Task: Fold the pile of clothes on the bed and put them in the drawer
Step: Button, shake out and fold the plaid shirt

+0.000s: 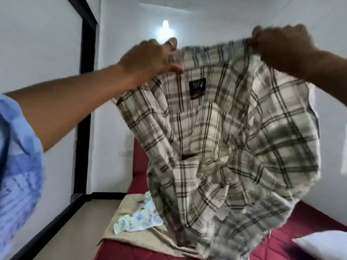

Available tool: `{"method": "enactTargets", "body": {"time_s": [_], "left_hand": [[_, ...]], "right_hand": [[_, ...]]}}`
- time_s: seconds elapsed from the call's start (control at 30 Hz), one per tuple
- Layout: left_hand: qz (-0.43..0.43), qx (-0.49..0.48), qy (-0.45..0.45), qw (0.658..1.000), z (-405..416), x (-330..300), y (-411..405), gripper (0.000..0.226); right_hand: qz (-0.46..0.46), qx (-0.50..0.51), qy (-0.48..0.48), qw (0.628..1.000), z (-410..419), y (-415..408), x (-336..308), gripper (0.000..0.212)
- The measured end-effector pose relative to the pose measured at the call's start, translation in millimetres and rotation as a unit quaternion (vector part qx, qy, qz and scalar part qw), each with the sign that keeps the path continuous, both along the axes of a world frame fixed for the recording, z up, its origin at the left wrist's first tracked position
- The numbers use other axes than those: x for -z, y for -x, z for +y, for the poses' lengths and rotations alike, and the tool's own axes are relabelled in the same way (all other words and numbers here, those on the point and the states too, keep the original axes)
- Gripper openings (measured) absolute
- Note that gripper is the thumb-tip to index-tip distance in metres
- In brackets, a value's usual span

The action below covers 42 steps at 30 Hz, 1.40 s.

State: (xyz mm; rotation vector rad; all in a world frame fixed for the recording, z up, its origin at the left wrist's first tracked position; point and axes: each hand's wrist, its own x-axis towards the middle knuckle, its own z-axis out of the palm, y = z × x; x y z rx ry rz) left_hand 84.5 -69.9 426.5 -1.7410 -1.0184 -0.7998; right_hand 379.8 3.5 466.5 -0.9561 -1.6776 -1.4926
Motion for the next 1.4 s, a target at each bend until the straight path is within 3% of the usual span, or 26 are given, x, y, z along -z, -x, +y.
{"method": "enactTargets", "body": {"time_s": [0.07, 0.1, 0.17, 0.23, 0.3, 0.4, 0.43, 0.5, 0.57, 0.67, 0.77, 0.87, 0.97, 1.07, 1.13, 1.23, 1.3, 1.37, 1.4], "left_hand": [[-0.053, 0.033, -0.036, 0.997, 1.8, -2.2, -3.0, 0.074], [-0.079, 0.035, 0.012, 0.996, 5.5, 3.7, -5.7, 0.074], [-0.090, -0.075, 0.202, 0.972, 17.0, 21.6, -14.2, 0.080], [-0.081, -0.208, 0.340, 0.914, 30.8, 31.3, -15.6, 0.075], [-0.102, -0.206, 0.285, 0.930, 32.6, 21.5, -12.2, 0.067], [-0.217, -0.073, 0.076, 0.970, 21.9, -0.6, -8.2, 0.063], [-0.222, -0.058, 0.055, 0.972, 17.8, -3.1, -9.5, 0.058], [-0.178, -0.121, 0.132, 0.968, 14.7, 1.7, -13.5, 0.047], [-0.160, -0.193, 0.255, 0.934, 20.7, 13.6, -13.7, 0.044], [-0.163, -0.221, 0.254, 0.927, 18.1, 12.4, -1.3, 0.045], [-0.220, -0.186, 0.228, 0.930, 1.9, -0.7, 7.6, 0.051], [-0.334, -0.119, 0.359, 0.863, -9.1, -2.6, 1.7, 0.034], [-0.377, -0.133, 0.386, 0.831, -9.0, -3.7, -4.7, 0.022], [-0.456, -0.108, 0.395, 0.790, -8.0, -5.4, -9.2, 0.018], [-0.513, -0.068, 0.390, 0.762, -5.8, -5.4, -12.1, 0.022], [-0.570, -0.011, 0.394, 0.721, -2.3, -1.6, -16.1, 0.023], [-0.585, 0.013, 0.414, 0.697, -1.2, 6.1, -21.0, 0.018], [-0.591, 0.033, 0.445, 0.672, 3.0, 15.7, -26.8, 0.013], [-0.592, 0.040, 0.457, 0.663, 6.0, 20.2, -29.5, 0.013]], "right_hand": [[0.027, 0.010, -0.024, 0.999, -9.6, -5.6, -12.1, 0.022], [0.021, 0.019, -0.021, 0.999, -13.1, -6.8, -13.2, 0.022], [-0.070, 0.039, -0.016, 0.997, -17.3, -9.6, -7.2, 0.026], [-0.190, 0.063, -0.021, 0.980, -20.6, -9.9, 3.5, 0.037], [-0.222, 0.085, -0.015, 0.971, -23.6, -16.5, 4.0, 0.036], [-0.136, 0.072, -0.051, 0.987, -26.7, -29.7, -9.5, 0.025], [-0.106, 0.067, -0.057, 0.991, -27.3, -33.2, -14.3, 0.021], [-0.073, 0.058, -0.040, 0.995, -32.3, -38.0, -17.1, 0.018], [-0.106, 0.070, -0.034, 0.991, -35.1, -41.1, -12.6, 0.023], [-0.142, 0.094, -0.019, 0.985, -34.1, -45.3, -3.0, 0.032], [-0.033, 0.082, -0.027, 0.996, -27.6, -55.3, -2.6, 0.024], [0.079, 0.109, 0.050, 0.990, -19.3, -47.3, 1.8, 0.023], [0.180, 0.101, 0.203, 0.957, -18.4, -31.7, 9.4, 0.015], [0.226, 0.017, 0.335, 0.914, -13.4, -29.3, 11.2, 0.028], [0.202, 0.027, 0.429, 0.880, -22.7, -25.5, 13.6, 0.042], [0.107, 0.180, 0.598, 0.774, -36.2, -12.4, 18.2, 0.058], [0.047, 0.240, 0.645, 0.724, -32.6, -6.2, 23.3, 0.062], [0.024, 0.218, 0.649, 0.728, -17.6, -5.1, 33.7, 0.079], [0.045, 0.189, 0.656, 0.729, -15.1, -1.3, 41.2, 0.069]]}}
